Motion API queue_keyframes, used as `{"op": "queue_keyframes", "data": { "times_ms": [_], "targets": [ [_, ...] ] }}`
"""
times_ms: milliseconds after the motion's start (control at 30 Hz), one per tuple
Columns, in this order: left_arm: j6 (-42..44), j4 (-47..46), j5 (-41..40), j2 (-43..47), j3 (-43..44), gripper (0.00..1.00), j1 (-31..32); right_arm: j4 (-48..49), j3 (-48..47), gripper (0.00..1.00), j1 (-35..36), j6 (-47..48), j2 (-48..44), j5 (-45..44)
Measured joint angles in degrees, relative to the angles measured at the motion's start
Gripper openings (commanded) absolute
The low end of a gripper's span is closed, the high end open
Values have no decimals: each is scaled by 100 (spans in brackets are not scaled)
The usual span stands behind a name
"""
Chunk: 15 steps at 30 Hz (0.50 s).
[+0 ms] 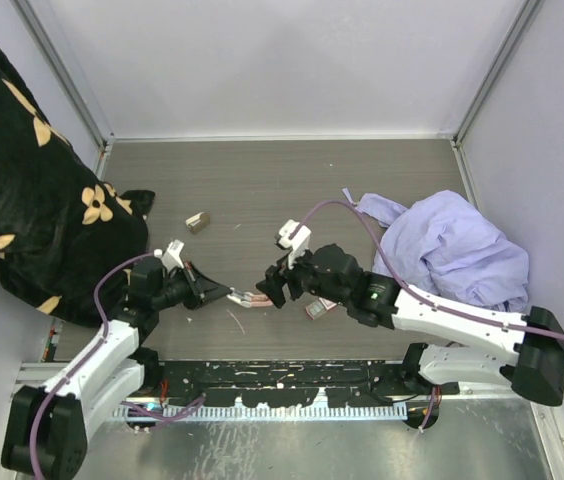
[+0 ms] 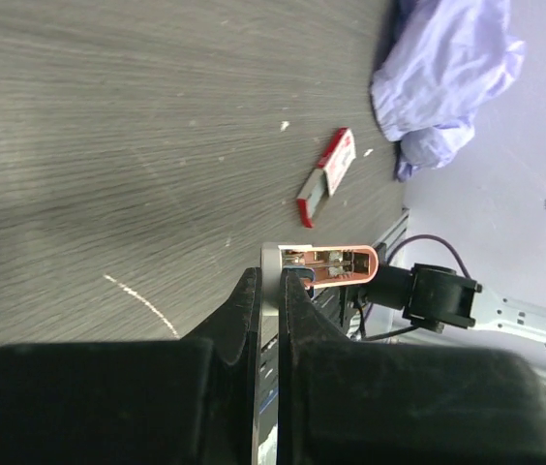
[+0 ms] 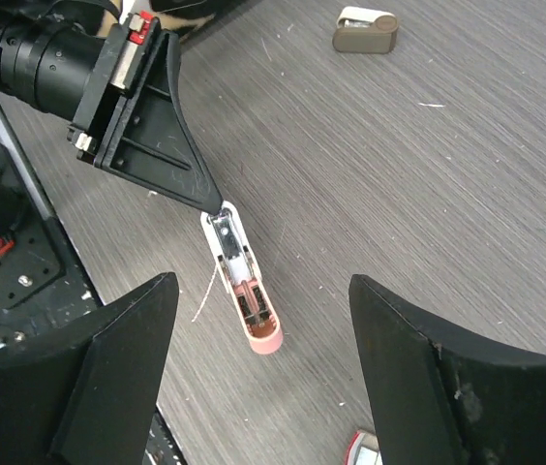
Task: Load the staples into the stapler
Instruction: Open the stapler at the center of the board.
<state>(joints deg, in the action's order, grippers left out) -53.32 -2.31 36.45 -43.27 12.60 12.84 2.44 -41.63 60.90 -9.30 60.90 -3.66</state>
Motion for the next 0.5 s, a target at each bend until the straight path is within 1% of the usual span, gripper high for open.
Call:
{"op": "queue_keyframes", "data": {
  "times_ms": [100,133,200,300,500],
  "targets": [
    [-24,-140,-28,-577,7,0,46,-190,-341,79,0,208,367,13],
    [-111,-286,-61,-739,4,0,70,-249,-433,79,-2,245,640,-39],
    [-293,-651,-216,-944,-11,0,146,-356,-553,79,-31,273,883,-181],
    [-507,-1180,-804,-1099,-33,0,417,-516,-581,79,-199,114,1014,-391],
    [-848,-2035,-2258,-1386,-52,0,1080,-575,-540,79,-890,-586,1005,-857]
  ]
}}
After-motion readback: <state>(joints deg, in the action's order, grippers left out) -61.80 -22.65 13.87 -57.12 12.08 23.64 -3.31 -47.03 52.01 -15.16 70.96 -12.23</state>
